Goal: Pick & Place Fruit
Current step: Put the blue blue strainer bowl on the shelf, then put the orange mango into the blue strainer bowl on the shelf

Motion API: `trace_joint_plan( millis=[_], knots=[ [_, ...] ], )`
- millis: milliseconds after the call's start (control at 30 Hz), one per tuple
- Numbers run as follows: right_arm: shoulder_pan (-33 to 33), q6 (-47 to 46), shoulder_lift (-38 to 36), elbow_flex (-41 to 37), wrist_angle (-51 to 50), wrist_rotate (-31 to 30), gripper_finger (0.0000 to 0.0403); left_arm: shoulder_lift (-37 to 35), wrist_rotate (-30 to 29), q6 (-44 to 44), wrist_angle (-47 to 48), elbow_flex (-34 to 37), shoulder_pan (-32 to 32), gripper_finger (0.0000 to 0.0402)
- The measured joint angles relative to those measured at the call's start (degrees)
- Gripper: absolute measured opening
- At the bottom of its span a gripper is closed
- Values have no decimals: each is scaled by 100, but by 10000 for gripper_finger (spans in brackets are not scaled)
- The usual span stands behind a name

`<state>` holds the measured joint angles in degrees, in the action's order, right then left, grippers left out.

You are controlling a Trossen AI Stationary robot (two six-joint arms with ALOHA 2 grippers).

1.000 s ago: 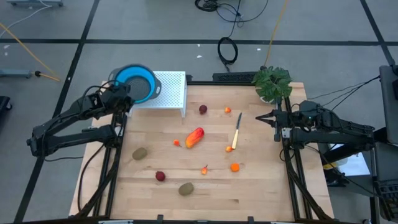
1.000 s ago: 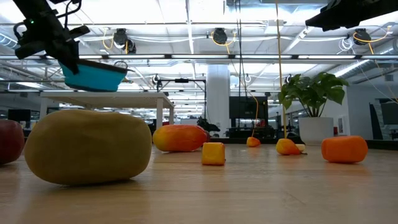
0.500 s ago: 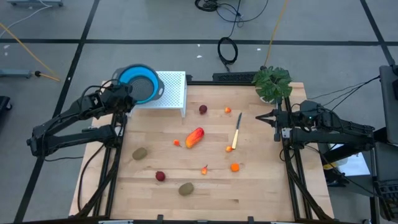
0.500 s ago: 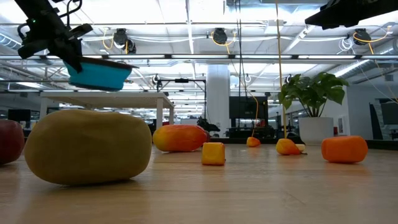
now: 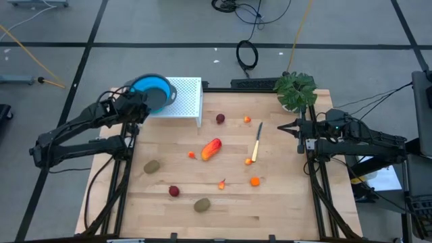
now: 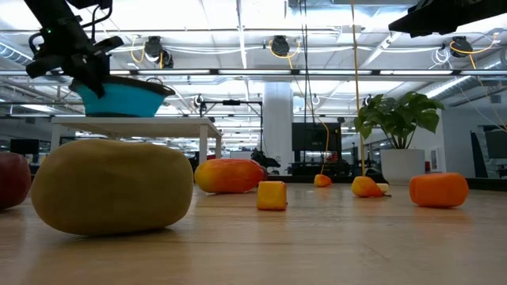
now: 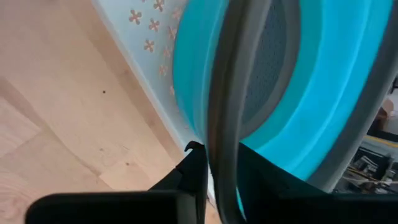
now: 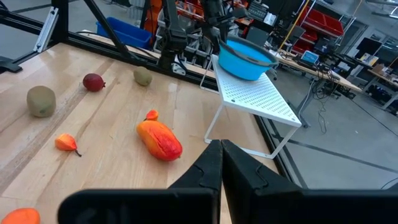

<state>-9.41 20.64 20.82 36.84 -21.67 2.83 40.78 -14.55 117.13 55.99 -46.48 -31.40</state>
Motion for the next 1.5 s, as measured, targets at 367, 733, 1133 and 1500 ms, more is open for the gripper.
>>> trace_joint_plan(
  millis=[367, 733, 1133, 1500],
  knots=[
    [2, 63, 0, 0, 44, 0, 0, -204, 262, -348, -20, 0, -2, 178],
    [0, 66, 0, 0, 44, 0, 0, -660, -31, -1156, -904, 0, -2, 249],
    [1, 32, 1, -1, 43, 0, 0, -825, 601, -1460, -826, 0, 179, 215],
    [1, 0, 1, 0, 42, 0, 0, -899, 1337, -1392, -566, 0, 553, 178]
  ],
)
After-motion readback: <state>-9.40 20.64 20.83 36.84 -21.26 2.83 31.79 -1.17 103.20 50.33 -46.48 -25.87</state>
